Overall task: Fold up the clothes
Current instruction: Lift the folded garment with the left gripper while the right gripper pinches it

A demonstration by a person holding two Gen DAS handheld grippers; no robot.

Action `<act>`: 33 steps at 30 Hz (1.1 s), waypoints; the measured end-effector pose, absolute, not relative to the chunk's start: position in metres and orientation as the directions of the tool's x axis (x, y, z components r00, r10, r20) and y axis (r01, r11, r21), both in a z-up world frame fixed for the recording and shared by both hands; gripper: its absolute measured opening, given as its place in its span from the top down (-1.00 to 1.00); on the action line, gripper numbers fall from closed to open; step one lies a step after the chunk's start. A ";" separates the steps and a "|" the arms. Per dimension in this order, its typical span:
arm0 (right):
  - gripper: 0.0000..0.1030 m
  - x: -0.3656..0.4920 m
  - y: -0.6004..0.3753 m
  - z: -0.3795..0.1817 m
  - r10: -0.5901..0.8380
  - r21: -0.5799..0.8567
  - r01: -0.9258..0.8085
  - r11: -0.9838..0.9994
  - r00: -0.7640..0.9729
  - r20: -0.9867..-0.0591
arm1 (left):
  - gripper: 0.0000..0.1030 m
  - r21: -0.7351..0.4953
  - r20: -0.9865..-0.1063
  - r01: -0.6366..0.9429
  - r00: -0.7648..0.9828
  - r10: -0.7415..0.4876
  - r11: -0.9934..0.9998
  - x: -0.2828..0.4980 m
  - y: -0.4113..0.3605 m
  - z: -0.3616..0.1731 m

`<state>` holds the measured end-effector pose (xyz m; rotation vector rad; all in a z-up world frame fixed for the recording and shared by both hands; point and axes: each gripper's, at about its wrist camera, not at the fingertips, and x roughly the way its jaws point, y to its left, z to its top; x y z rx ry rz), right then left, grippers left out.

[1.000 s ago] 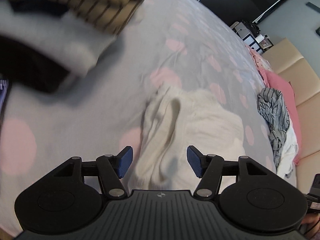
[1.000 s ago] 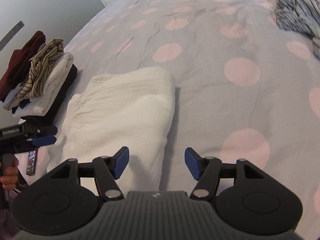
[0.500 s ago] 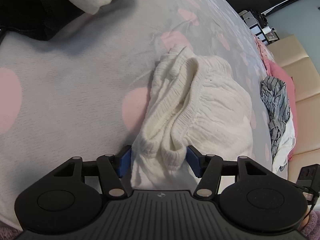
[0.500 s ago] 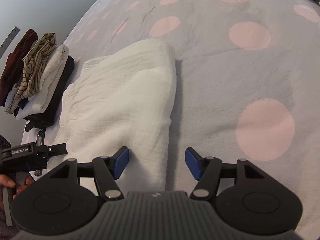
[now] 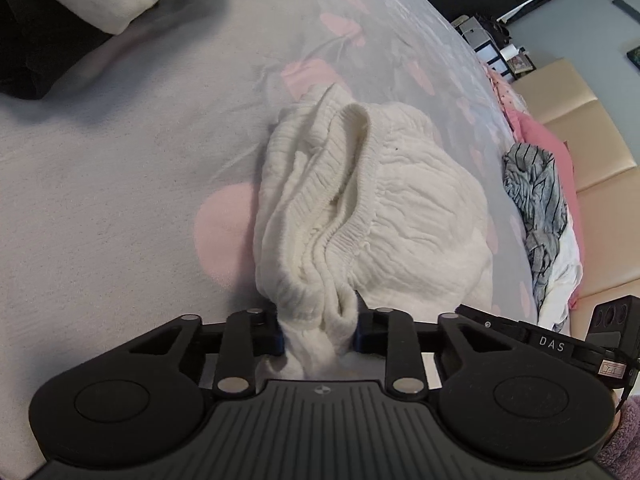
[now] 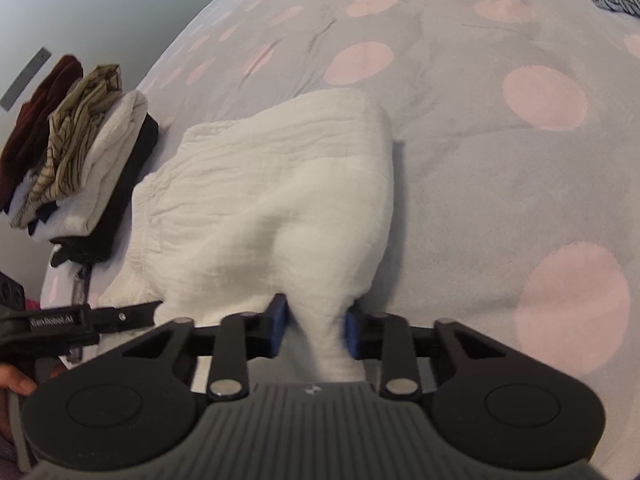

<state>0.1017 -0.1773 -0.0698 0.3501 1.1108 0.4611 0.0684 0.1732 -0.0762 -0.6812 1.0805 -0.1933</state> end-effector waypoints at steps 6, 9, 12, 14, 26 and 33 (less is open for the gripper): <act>0.63 0.095 -0.185 -0.049 0.565 0.546 -0.174 0.819 0.405 -0.718 | 0.59 -0.619 -0.705 -0.134 0.529 -0.472 0.773 0.060 0.177 -0.057; 0.64 0.089 -0.186 -0.029 0.598 0.576 -0.200 0.793 0.441 -0.669 | 0.60 -0.630 -0.670 -0.107 0.575 -0.468 0.769 0.054 0.180 -0.040; 0.64 0.082 -0.188 -0.006 0.626 0.602 -0.228 0.765 0.480 -0.614 | 0.60 -0.654 -0.623 -0.083 0.624 -0.472 0.752 0.046 0.187 -0.020; 0.64 0.078 -0.186 0.011 0.641 0.610 -0.253 0.751 0.501 -0.581 | 0.60 -0.665 -0.591 -0.060 0.653 -0.474 0.745 0.040 0.191 -0.004; 0.64 0.072 -0.136 0.132 0.749 0.649 -0.426 0.631 0.552 -0.366 | 0.60 -0.601 -0.474 0.051 0.780 -0.407 0.797 0.021 0.249 0.144; 0.64 0.098 -0.066 0.201 0.800 0.626 -0.528 0.574 0.524 -0.291 | 0.60 -0.518 -0.443 0.033 0.845 -0.301 0.855 0.025 0.296 0.209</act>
